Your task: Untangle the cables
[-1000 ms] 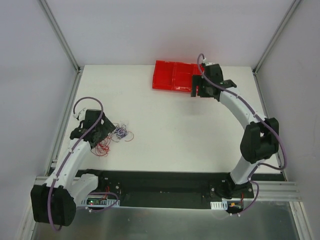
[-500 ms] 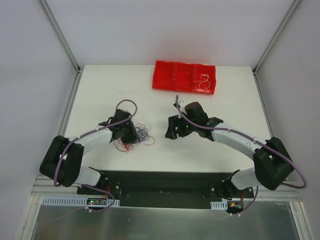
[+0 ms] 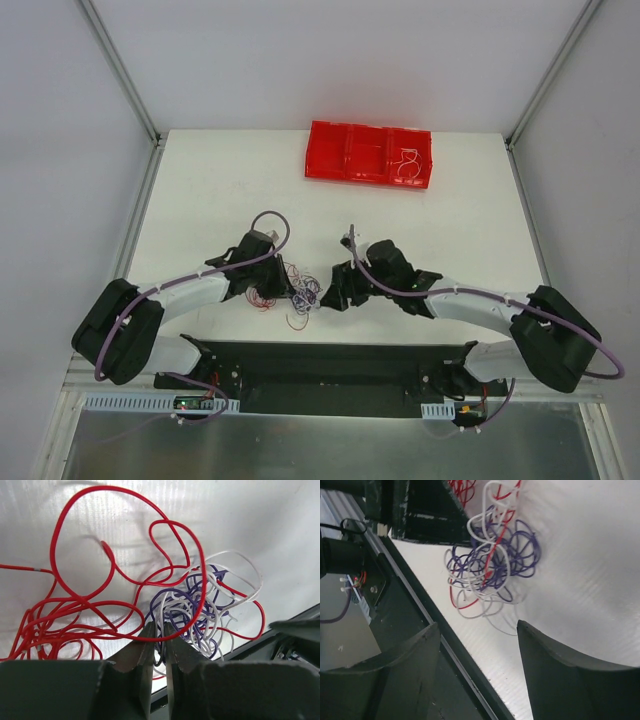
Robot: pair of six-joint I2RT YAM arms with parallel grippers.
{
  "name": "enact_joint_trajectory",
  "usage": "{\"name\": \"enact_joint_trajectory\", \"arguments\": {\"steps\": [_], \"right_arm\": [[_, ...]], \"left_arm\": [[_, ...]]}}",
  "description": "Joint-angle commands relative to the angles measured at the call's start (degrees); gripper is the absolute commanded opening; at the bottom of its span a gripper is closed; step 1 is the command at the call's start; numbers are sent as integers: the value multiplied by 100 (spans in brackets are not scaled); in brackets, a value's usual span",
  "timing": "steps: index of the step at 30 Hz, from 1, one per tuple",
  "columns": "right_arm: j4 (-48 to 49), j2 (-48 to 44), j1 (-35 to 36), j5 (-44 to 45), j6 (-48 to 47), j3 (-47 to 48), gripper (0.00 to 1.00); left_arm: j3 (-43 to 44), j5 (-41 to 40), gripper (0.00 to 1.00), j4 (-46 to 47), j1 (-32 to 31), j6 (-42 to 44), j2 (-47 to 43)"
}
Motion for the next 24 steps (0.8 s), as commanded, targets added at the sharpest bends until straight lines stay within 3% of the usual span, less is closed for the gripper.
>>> {"name": "enact_joint_trajectory", "arguments": {"steps": [1,4,11,13,14,15,16,18,20,22,24], "right_arm": [[613,216,426,685,254,224,66],[595,523,426,1072,132,417,66],[235,1411,418,1082,-413,1428,57],[235,1578,418,1029,-493,1578,46],[148,1649,418,1012,-528,1657,36],[-27,1676,426,1020,-580,1745,15],[-151,1658,426,1047,-616,1798,1],[-292,1510,453,1073,-686,1746,0],[-319,1229,479,1143,-678,1640,0],[-328,957,497,1109,-625,1561,0],[-328,763,497,1082,-546,1526,0]], "left_arm": [[-57,251,11,369,6,-122,32],[-110,251,8,395,14,-122,15],[-207,286,2,431,14,-113,-90],[-250,234,2,422,14,-104,-178],[-259,181,2,378,14,-95,-248],[-259,128,4,308,14,-69,-310],[-259,93,7,255,14,-34,-397],[-294,58,26,237,14,71,-678],[-365,-12,51,246,14,185,-1091],[-383,-4,66,246,14,352,-1600],[-313,84,87,255,14,441,-1847]]}}
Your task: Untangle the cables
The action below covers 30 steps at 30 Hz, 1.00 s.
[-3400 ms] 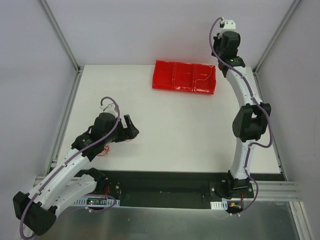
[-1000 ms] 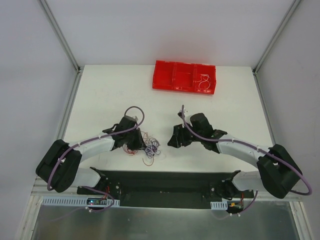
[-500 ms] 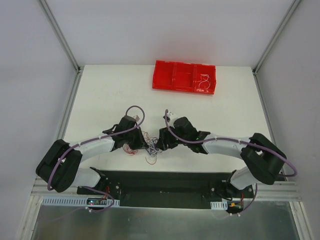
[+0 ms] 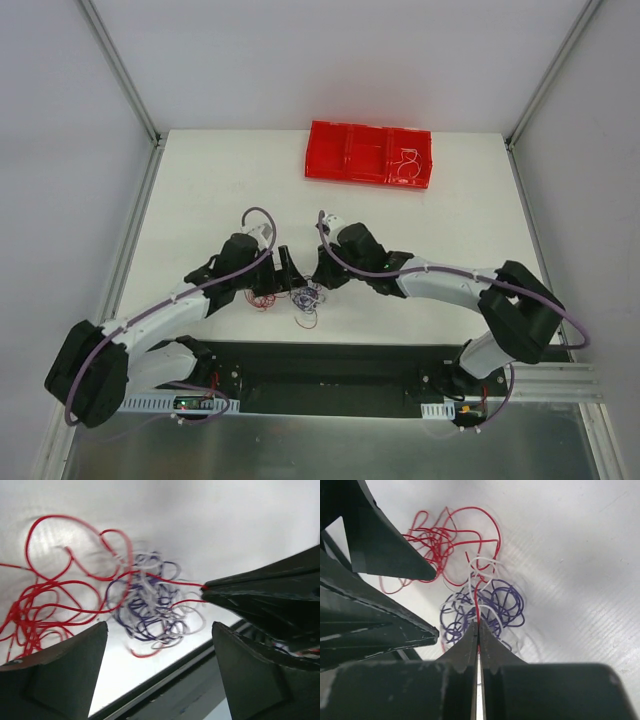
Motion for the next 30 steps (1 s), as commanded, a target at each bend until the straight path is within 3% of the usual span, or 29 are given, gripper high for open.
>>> {"name": "enact_joint_trajectory", "arguments": {"steps": [1,7,13,16,21,25,30], "right_arm": [[-2,-766,40,20,29,-24,0],[235,-1310,49,-34,495,20,0],[77,-2206,101,2,697,406,0],[-527,-2777,93,194,382,941,0],[-1977,-3517,58,950,-707,2522,0],[-2515,-3571,-74,1285,-1376,3639,0],[-2709,-3482,-232,1601,-1772,4010,0]], "left_arm": [[114,99,90,67,12,325,-631],[413,214,79,32,-5,150,97],[641,-331,84,76,47,272,1282],[756,-322,83,76,284,185,1863],[563,-559,82,137,364,202,1848],[343,-586,79,137,399,229,1672],[106,-682,73,67,469,246,1286]]}}
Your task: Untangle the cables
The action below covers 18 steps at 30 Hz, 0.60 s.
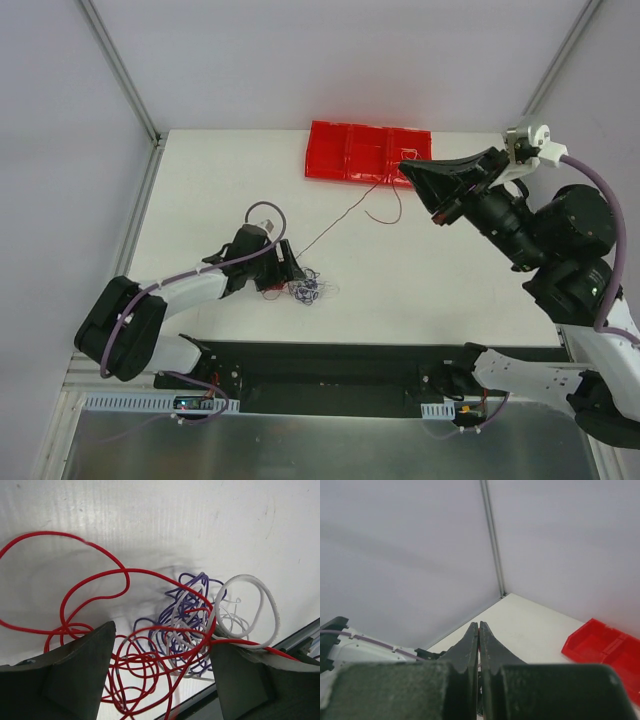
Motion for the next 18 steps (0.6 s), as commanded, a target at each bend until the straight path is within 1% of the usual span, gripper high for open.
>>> {"name": "enact_joint_trajectory", "arguments": {"steps": [1,4,8,12,14,16,18], "right_arm": [[-427,122,-158,578,-640,96,0],[-418,16,-281,728,-781,147,0],[-506,25,-308,816,-1070,796,0],[-621,200,-308,861,-1290,1737,0],[-586,315,-308,695,-1299,2194,1],[-472,429,-308,492,-1334,2555,0],[-419,595,-308,526,-1431,2959,0]], "left_arm": [[-347,-424,73,-554,135,194,-315],[-373,-600,68,-861,196,325,-543],[-461,-584,61,-932,494,475,-623],[-505,-487,61,-932,829,589,-597],[-505,-443,61,-932,943,616,-614],[-488,-425,61,-932,979,625,-649],[-488,-381,61,-932,987,607,-702]]}}
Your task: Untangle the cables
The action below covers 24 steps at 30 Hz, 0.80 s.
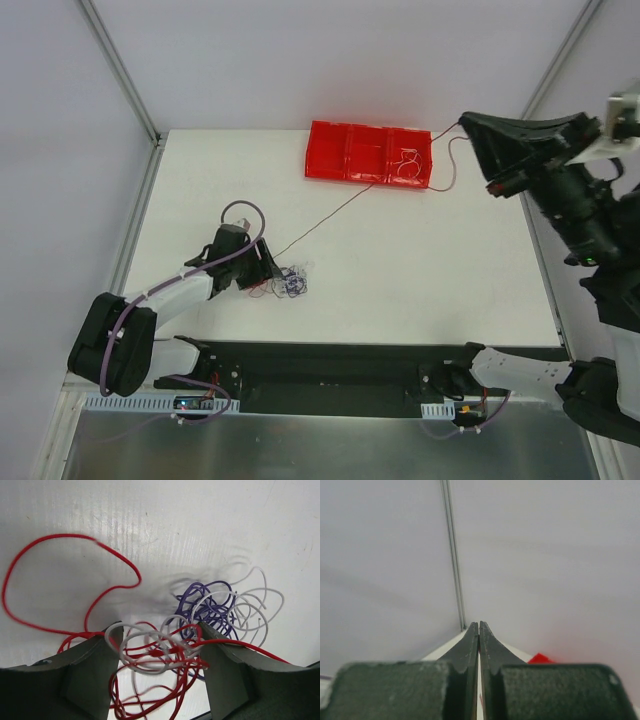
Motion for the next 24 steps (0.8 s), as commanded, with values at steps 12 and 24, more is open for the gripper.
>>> {"name": "enact_joint_trajectory", "arguments": {"steps": [12,24], "right_arm": [[887,819,-20,-105,-976,2769,0],[1318,644,-20,315,-1529,1991,0]], "left_arm": [[-153,-112,62,-484,194,209,-84],[5,63,67,-598,309,244,-294]]}}
